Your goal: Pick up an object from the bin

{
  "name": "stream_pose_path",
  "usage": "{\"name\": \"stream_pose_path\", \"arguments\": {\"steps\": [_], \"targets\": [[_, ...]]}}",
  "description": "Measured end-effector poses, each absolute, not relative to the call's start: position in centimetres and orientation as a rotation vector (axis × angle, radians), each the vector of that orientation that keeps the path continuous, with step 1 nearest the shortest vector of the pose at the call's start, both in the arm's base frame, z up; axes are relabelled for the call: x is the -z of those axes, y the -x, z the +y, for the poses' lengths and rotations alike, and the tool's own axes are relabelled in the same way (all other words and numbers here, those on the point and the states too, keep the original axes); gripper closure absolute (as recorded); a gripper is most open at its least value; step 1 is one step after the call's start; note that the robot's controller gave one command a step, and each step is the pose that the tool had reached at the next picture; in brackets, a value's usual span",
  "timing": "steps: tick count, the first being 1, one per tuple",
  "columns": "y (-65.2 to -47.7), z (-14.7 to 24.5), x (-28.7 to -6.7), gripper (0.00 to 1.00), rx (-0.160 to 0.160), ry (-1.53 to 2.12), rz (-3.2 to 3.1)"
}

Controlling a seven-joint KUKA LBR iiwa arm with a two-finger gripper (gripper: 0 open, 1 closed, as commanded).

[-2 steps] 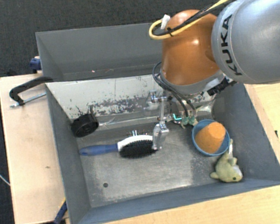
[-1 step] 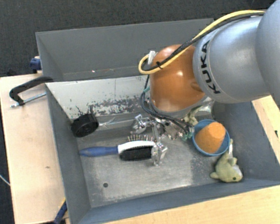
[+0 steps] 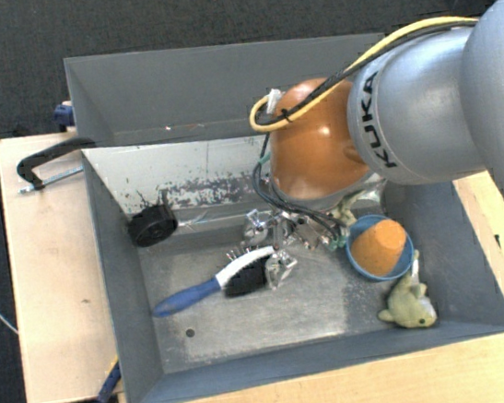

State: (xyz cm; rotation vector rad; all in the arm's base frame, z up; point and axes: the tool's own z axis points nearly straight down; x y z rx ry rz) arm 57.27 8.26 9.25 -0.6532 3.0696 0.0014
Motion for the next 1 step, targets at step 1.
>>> {"name": "stream_pose_path", "arguments": {"steps": [1], "targets": [[-55.35, 6.01, -23.84, 1.0, 0.003, 0.973, 2.974]]}}
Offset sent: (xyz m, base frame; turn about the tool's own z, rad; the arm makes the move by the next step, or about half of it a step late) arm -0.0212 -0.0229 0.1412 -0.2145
